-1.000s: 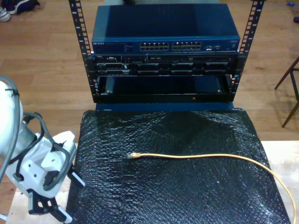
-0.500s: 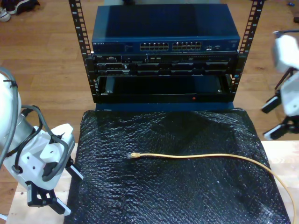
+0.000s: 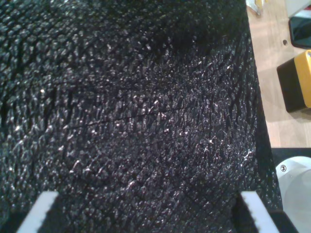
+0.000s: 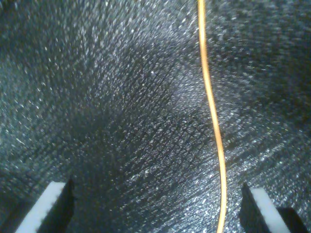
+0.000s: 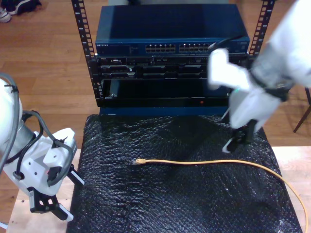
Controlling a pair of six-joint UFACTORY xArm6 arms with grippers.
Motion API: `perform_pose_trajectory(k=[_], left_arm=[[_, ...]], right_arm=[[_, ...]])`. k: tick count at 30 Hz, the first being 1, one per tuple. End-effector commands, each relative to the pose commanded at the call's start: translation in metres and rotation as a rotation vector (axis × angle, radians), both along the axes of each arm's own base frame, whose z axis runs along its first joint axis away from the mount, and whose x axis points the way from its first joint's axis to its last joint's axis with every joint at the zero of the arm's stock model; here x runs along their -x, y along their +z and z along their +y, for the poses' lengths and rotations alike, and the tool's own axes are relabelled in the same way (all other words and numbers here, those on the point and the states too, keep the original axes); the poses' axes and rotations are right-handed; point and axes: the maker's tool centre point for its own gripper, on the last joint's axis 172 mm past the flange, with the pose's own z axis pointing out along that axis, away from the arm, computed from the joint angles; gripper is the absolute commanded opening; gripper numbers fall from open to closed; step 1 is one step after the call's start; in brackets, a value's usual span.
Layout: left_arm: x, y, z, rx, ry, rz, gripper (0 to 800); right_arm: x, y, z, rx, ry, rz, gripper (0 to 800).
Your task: Grab the cable and plug it in
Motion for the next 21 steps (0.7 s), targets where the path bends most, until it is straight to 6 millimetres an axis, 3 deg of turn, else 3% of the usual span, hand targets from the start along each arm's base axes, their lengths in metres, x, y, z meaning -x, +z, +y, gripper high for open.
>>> perform_pose_trajectory(k=[12,21], left_arm=[[0.001,-0.006,0.032,0.009,0.127,0.025,800],[0.001,-0.021,0.047,0.029,0.198,0.092,800]], right_arm=[[-0.005,-0.039,0.064,0.195,0.074,-0.007,792],[-0.005,-0.069,0.088,0.302,0.0,-0.01,780]])
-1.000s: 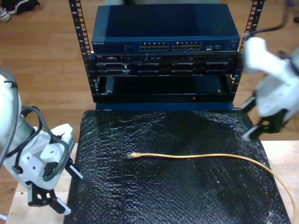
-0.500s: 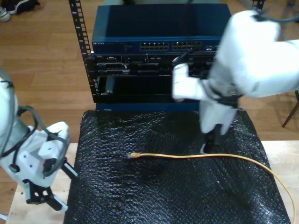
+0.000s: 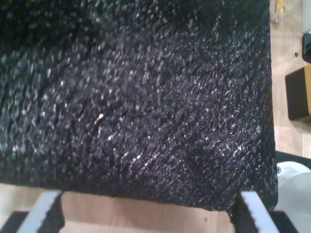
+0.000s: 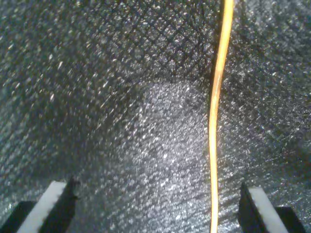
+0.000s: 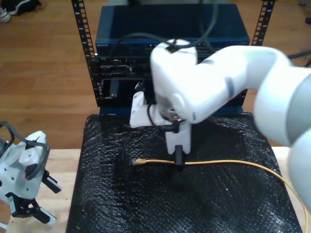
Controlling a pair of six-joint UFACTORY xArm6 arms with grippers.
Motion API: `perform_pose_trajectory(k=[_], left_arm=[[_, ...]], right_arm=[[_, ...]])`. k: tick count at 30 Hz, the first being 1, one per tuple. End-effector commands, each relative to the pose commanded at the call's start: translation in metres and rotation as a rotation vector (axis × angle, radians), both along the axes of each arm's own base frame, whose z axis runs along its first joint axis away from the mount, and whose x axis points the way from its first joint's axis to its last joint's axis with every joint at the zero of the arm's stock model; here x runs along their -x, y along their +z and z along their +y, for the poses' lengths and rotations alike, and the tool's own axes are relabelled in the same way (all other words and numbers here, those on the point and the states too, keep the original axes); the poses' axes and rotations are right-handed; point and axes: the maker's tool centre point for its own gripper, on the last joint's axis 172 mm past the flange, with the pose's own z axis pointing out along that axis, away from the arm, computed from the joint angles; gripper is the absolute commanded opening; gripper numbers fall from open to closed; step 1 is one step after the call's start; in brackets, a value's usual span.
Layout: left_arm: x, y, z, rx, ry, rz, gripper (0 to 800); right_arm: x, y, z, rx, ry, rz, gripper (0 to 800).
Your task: Grab the cable and plug it in
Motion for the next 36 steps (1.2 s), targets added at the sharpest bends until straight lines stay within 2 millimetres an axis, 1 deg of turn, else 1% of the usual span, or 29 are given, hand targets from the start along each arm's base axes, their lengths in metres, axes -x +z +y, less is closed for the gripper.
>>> perform_pose_trajectory(k=[2,4,10,13,18,22,25,27,32,36], left_arm=[[-0.002,0.001,0.001,-0.001,0.001,-0.001,800],[-0.002,0.001,0.002,-0.001,0.003,-0.001,800],[-0.002,0.001,0.002,-0.001,0.003,-0.001,800],[-0.002,0.0,0.002,0.0,0.003,0.001,800],[-0.002,0.0,0.002,-0.001,0.004,0.002,800],[-0.002,0.0,0.002,0.0,0.003,0.001,800],[-0.002,0.0,0.002,0.0,0.003,0.001,800],[-0.002,0.0,0.002,0.0,0.003,0.001,800],[-0.002,0.0,0.001,0.001,0.002,0.002,800],[-0.002,0.0,0.001,0.001,0.002,0.002,800]], right_arm=[[-0.001,-0.002,0.007,0.0,-0.001,-0.002,778],[-0.003,-0.007,0.019,-0.003,0.004,-0.009,776],[-0.002,-0.034,0.054,-0.003,0.043,-0.008,757],[-0.008,-0.045,0.066,0.001,0.054,-0.003,749],[-0.022,-0.048,0.079,-0.005,0.058,-0.017,692],[-0.036,-0.055,0.079,0.023,0.056,-0.043,655],[-0.043,-0.061,0.072,0.064,0.043,-0.07,618],[-0.047,-0.06,0.068,0.082,0.042,-0.091,585],[-0.049,-0.058,0.068,0.083,0.044,-0.097,565],[-0.048,-0.064,0.068,0.088,0.045,-0.089,559]])
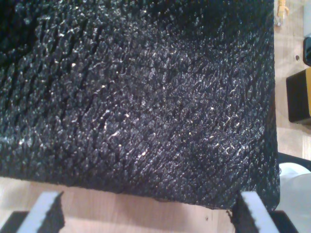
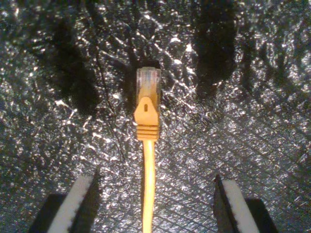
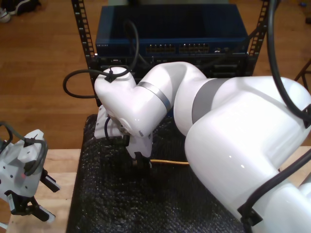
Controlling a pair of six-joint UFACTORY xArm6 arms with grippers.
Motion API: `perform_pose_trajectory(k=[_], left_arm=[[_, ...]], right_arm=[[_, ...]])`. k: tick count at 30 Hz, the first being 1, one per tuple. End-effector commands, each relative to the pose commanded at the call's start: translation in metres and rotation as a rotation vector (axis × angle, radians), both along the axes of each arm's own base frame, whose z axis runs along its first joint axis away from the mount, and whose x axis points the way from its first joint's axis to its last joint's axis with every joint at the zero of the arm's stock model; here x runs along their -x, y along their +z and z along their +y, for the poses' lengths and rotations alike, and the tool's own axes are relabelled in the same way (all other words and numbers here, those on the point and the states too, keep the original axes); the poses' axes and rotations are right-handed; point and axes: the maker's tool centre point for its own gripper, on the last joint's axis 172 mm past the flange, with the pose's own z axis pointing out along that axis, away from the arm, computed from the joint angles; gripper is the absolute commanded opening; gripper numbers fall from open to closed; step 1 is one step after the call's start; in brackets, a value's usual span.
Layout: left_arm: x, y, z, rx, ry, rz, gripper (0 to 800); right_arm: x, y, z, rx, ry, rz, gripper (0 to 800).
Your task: Grab the cable and plug it in
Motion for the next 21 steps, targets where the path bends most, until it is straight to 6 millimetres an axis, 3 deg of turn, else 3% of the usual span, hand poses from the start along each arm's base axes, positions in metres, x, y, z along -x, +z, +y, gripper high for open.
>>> perform_pose_trajectory(k=[14,21], left_arm=[[-0.001,0.0,0.0,-0.001,0.0,-0.001,800],[-0.001,0.0,0.0,-0.001,0.0,-0.001,800]], right_arm=[[0.005,-0.016,0.0,0.021,0.011,0.019,518],[0.006,-0.017,0.008,0.01,0.026,0.011,442]])
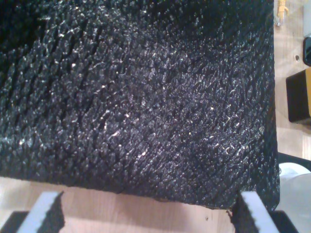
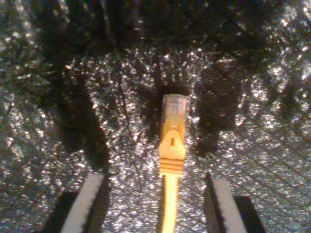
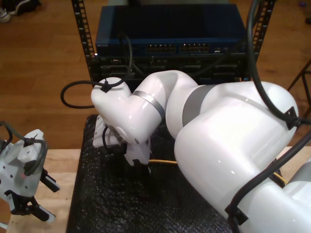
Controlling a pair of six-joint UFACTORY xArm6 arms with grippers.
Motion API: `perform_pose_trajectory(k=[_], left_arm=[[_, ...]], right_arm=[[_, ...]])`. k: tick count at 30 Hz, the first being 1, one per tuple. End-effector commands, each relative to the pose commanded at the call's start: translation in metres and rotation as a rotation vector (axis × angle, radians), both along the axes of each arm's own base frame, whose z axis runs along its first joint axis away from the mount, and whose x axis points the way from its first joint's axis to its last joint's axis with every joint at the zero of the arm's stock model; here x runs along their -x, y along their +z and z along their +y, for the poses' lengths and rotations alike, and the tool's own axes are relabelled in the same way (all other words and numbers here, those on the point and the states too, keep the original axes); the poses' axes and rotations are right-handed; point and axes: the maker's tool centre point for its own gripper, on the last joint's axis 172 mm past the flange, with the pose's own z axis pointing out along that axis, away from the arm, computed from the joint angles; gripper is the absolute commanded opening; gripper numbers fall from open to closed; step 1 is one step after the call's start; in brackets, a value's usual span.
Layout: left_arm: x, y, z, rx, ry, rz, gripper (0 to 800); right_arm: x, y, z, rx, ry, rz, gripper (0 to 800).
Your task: Grab the cable and plug it in
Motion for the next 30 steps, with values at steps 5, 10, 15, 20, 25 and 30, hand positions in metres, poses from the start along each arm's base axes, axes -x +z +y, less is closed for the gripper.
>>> perform_pose_trajectory(k=[5,10,15,20,25,30], left_arm=[[0.0,0.0,0.0,0.0,-0.001,-0.001,800],[0.0001,-0.0004,-0.0001,0.001,-0.001,0.001,800],[0.0006,-0.0008,-0.0003,0.002,-0.001,0.002,800],[0.0006,-0.0008,-0.0003,0.002,-0.001,0.002,800],[0.0006,-0.0008,-0.0003,0.002,-0.001,0.002,800],[0.0003,0.0001,-0.0002,0.001,-0.002,0.0,800]], right_arm=[[-0.0013,-0.0014,0.0019,-0.007,0.004,-0.006,397],[-0.0026,-0.0022,0.0057,-0.019,0.01,-0.014,347],[-0.0039,-0.0019,0.0058,-0.02,0.008,-0.015,300],[-0.0038,-0.0033,0.0034,-0.012,0.014,-0.017,279],[-0.0057,-0.0023,0.0028,-0.007,0.019,-0.023,257],[-0.0049,-0.0022,0.004,-0.007,0.022,-0.024,194]])
